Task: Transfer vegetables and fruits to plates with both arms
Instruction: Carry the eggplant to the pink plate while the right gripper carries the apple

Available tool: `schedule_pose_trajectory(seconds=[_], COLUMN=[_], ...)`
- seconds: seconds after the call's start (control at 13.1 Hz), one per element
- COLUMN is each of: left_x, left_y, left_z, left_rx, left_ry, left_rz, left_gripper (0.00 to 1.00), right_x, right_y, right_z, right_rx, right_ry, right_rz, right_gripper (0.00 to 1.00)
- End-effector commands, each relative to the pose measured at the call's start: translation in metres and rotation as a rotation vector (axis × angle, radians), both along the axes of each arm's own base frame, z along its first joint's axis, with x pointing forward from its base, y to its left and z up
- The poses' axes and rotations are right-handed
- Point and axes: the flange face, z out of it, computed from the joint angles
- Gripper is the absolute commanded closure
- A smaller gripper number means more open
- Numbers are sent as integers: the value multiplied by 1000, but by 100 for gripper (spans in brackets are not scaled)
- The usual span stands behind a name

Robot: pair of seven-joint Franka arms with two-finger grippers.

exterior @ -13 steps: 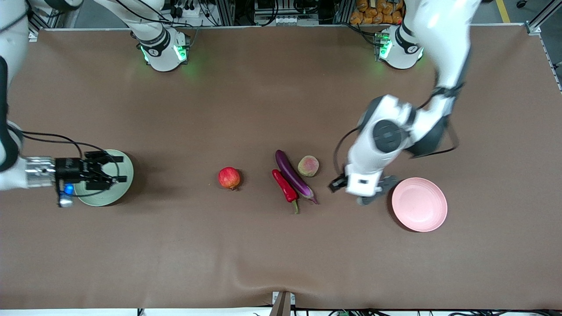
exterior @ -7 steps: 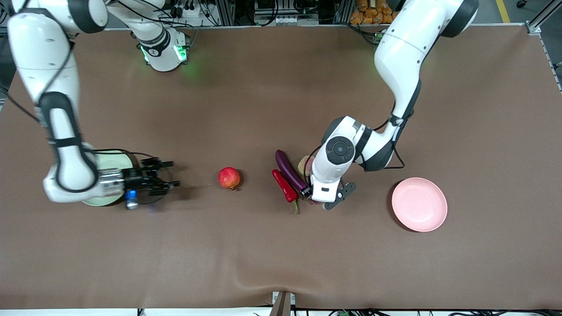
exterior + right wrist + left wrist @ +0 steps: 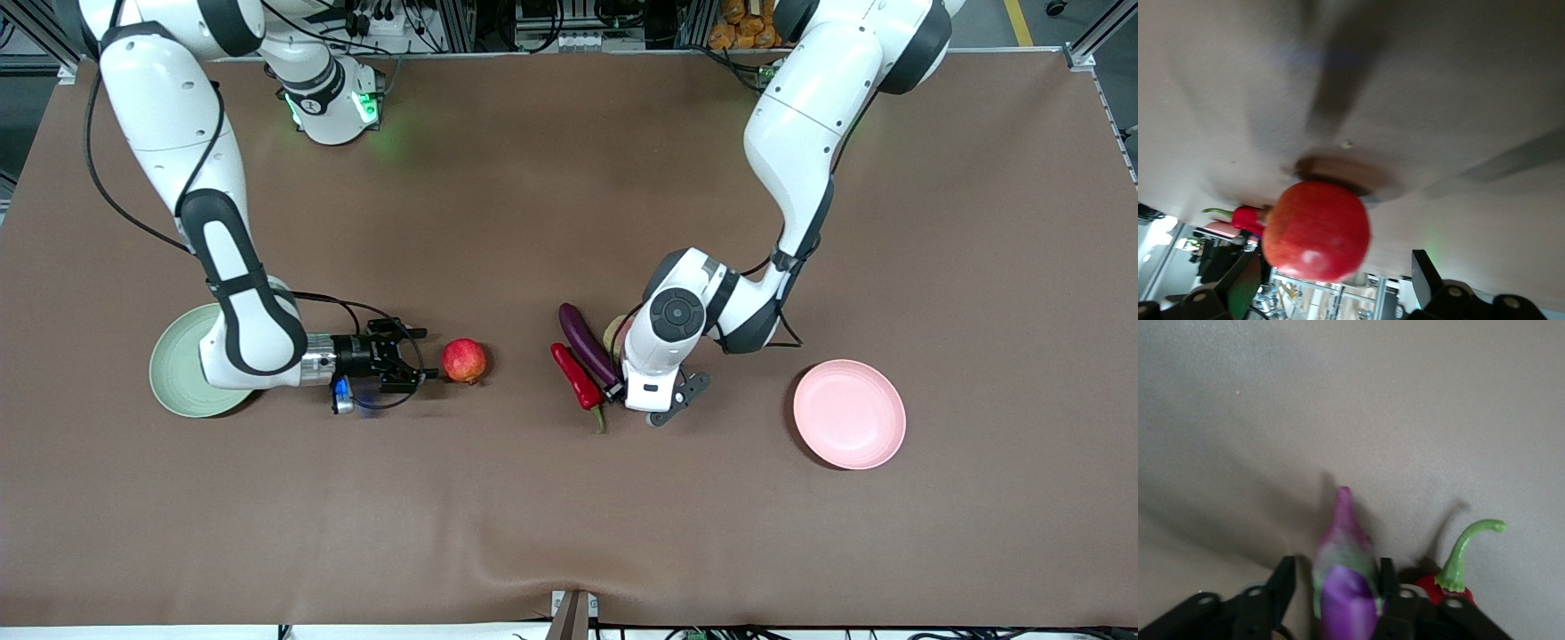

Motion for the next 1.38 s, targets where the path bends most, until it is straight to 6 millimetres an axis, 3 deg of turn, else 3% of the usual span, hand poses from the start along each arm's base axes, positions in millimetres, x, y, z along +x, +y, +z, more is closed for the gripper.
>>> schedule_pose_trajectory(seconds=[0.0, 0.15, 0.31, 0.46, 0.61, 0.76, 0.92, 1.07, 1.3], left_x=[7, 24, 45, 58, 77, 100, 119, 132, 139], left_y=[-4, 8, 51, 94, 155, 224, 295, 327, 375], left_z=[13, 73, 141, 190, 205, 197, 151, 114, 84], left_rx=[1, -26, -22, -6, 27, 55, 58, 30, 15], left_ry=[-37, -102, -119, -123, -112, -115, -67, -89, -89], left_rz=[-18, -44, -16, -61, -127, -187, -191, -128, -56], left_gripper=[100, 100, 100, 100, 100, 100, 100, 100, 100], right_x=[0, -1, -5, -7, -6, 3, 17, 28, 44], right_y=[9, 27, 45, 54, 51, 41, -5, -53, -143], right_z=[10, 9, 5, 3, 5, 28, 67, 101, 158], right_rx=[1, -6, -54, -92, -117, -117, -162, -254, -434], right_ry=[-36, -48, -73, -95, -114, -140, -209, -263, -309], right_rz=[-60, -77, -74, -75, -90, -108, -126, -21, 115], right_gripper=[0, 0, 0, 0, 32, 35, 35, 35, 35])
